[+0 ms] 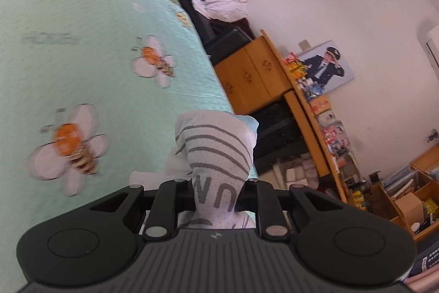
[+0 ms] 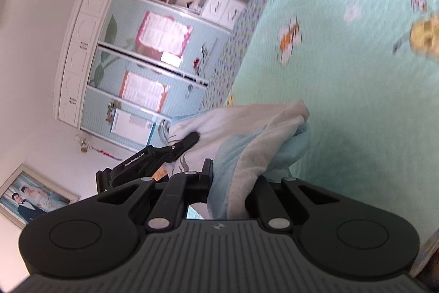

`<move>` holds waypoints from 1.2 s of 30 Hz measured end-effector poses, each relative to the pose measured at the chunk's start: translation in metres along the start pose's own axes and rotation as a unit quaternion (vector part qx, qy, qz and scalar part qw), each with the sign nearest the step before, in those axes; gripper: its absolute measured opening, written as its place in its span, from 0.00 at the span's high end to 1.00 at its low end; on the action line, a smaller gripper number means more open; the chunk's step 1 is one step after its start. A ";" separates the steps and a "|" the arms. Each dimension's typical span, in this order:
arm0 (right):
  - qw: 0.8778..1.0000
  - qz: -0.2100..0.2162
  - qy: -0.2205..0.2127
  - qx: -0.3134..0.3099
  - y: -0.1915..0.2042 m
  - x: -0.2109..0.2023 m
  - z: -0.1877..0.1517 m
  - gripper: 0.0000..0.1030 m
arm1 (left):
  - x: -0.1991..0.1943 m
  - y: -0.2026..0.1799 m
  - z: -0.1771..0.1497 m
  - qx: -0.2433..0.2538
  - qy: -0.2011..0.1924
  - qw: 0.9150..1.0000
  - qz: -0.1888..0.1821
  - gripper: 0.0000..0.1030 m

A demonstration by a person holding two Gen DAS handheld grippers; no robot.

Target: Fold clothes

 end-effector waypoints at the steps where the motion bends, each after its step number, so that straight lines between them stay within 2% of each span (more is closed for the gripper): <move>1: 1.000 -0.001 -0.010 -0.007 -0.001 -0.007 0.015 0.93 | 0.013 -0.010 0.004 0.000 -0.001 1.000 -0.013 0.81; 5: 0.998 -0.003 -0.050 -0.031 -0.011 -0.035 0.070 0.93 | 0.061 -0.052 0.020 0.005 -0.008 0.997 -0.076 0.81; 7: 0.997 -0.008 -0.069 -0.040 -0.021 -0.046 0.095 0.93 | 0.088 -0.065 0.025 0.004 -0.011 0.995 -0.094 0.80; 8: 0.996 -0.017 -0.078 -0.042 -0.031 -0.050 0.105 0.93 | 0.105 -0.066 0.027 0.005 -0.010 0.996 -0.088 0.76; 10: 0.993 -0.055 -0.091 -0.046 -0.063 -0.047 0.120 0.88 | 0.149 -0.057 0.027 0.026 -0.001 0.999 -0.037 0.68; 11: 0.992 -0.077 -0.093 -0.041 -0.087 -0.042 0.128 0.86 | 0.175 -0.043 0.026 0.036 0.020 0.999 0.000 0.66; 14: 0.990 -0.127 -0.044 0.048 -0.180 -0.011 0.128 0.85 | 0.229 0.020 0.005 -0.021 0.088 0.993 0.071 0.74; 16: 0.985 -0.146 -0.021 0.089 -0.226 0.007 0.111 0.87 | 0.235 0.048 -0.007 -0.060 0.089 0.992 0.060 0.74; 17: 0.983 -0.146 -0.022 0.107 -0.243 0.012 0.103 0.97 | 0.238 0.062 -0.013 -0.080 0.089 0.991 0.055 0.74; 18: 0.984 -0.134 -0.028 0.116 -0.251 0.013 0.099 0.97 | 0.240 0.074 -0.018 -0.099 0.088 0.990 0.048 0.74; 20: 0.986 -0.098 -0.045 0.127 -0.258 0.011 0.095 0.97 | 0.234 0.084 -0.017 -0.122 0.076 0.989 0.021 0.74; 22: 0.986 -0.091 -0.045 0.131 -0.257 0.012 0.097 0.97 | 0.230 0.083 -0.016 -0.121 0.069 0.990 0.010 0.75; 24: 0.986 -0.090 -0.040 0.133 -0.254 0.014 0.099 0.96 | 0.228 0.078 -0.014 -0.109 0.069 0.992 0.016 0.75; 26: 0.986 -0.089 -0.036 0.135 -0.251 0.016 0.102 0.91 | 0.223 0.074 -0.011 -0.099 0.058 0.993 0.019 0.77; 28: 0.986 -0.088 -0.032 0.137 -0.248 0.018 0.104 0.81 | 0.217 0.075 -0.007 -0.099 0.040 0.994 0.018 0.77; 30: 0.988 -0.086 -0.032 0.128 -0.243 0.016 0.106 0.65 | 0.211 0.085 -0.008 -0.108 0.037 0.993 0.037 0.77; 32: 0.988 -0.094 -0.039 0.118 -0.238 0.009 0.104 0.64 | 0.204 0.097 -0.012 -0.122 0.040 0.991 0.050 0.77; 34: 0.986 -0.120 -0.062 0.096 -0.227 -0.008 0.101 0.64 | 0.193 0.098 -0.013 -0.127 0.034 0.991 0.034 0.77; 36: 0.983 -0.145 -0.085 0.074 -0.216 -0.026 0.098 0.56 | 0.181 0.096 -0.015 -0.117 0.029 0.992 0.023 0.77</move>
Point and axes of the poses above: each gripper's, at about its wrist camera, not at the fingertips, and x roughly the way its jaws point, y to its left, z to its top, the point moved 5 cm from there along x, roughly the way its jaws point, and after that the axes turned 3 degrees about z, right-handed, at the moved point
